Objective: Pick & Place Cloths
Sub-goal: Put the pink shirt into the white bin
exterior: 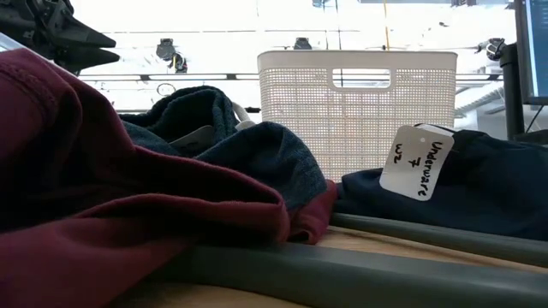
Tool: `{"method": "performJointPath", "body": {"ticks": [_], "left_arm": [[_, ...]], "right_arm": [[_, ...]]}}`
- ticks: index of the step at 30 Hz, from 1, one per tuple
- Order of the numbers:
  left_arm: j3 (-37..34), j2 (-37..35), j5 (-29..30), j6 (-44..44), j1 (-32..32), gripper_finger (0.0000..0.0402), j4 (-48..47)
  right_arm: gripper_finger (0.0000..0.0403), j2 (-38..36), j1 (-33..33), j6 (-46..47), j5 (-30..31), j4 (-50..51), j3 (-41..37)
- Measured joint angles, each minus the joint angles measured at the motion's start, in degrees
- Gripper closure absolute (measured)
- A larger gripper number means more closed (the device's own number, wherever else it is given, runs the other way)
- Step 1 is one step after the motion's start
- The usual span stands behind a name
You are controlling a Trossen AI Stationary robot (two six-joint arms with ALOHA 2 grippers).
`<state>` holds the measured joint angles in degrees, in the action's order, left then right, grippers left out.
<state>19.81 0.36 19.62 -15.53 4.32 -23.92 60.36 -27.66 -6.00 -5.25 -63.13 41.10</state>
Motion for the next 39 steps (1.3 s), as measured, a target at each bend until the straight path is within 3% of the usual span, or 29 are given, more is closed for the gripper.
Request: {"method": "performJointPath", "body": {"ticks": [6, 11, 18, 24, 31, 39], "left_arm": [[0.0, 0.0, 0.0, 0.2, 0.0, 0.0254, 0.0], [0.0, 0.0, 0.0, 0.2, 0.0, 0.0254, 0.0], [0.0, 0.0, 0.0, 0.2, 0.0, 0.0254, 0.1], [0.0, 0.0, 0.0, 0.2, 0.0, 0.0254, 0.1], [0.0, 0.0, 0.0, 0.2, 0.0, 0.0254, 0.1], [0.0, 0.0, 0.0, 0.2, 0.0, 0.0254, 0.2]], "right_arm": [[0.0389, 0.0, 4.3, -17.7, 13.3, 4.5, 0.2], [0.0389, 0.0, 8.5, -28.6, 22.5, 15.2, 5.1], [0.0389, 0.0, 15.6, -32.6, 35.0, 29.8, 13.5], [0.0389, 0.0, 20.4, -35.0, 48.5, 30.6, 15.8], [0.0389, 1.3, 23.0, -37.2, 51.9, 31.0, 15.9], [0.0389, 5.3, 25.8, -36.4, 51.5, 32.3, 15.9]]}}
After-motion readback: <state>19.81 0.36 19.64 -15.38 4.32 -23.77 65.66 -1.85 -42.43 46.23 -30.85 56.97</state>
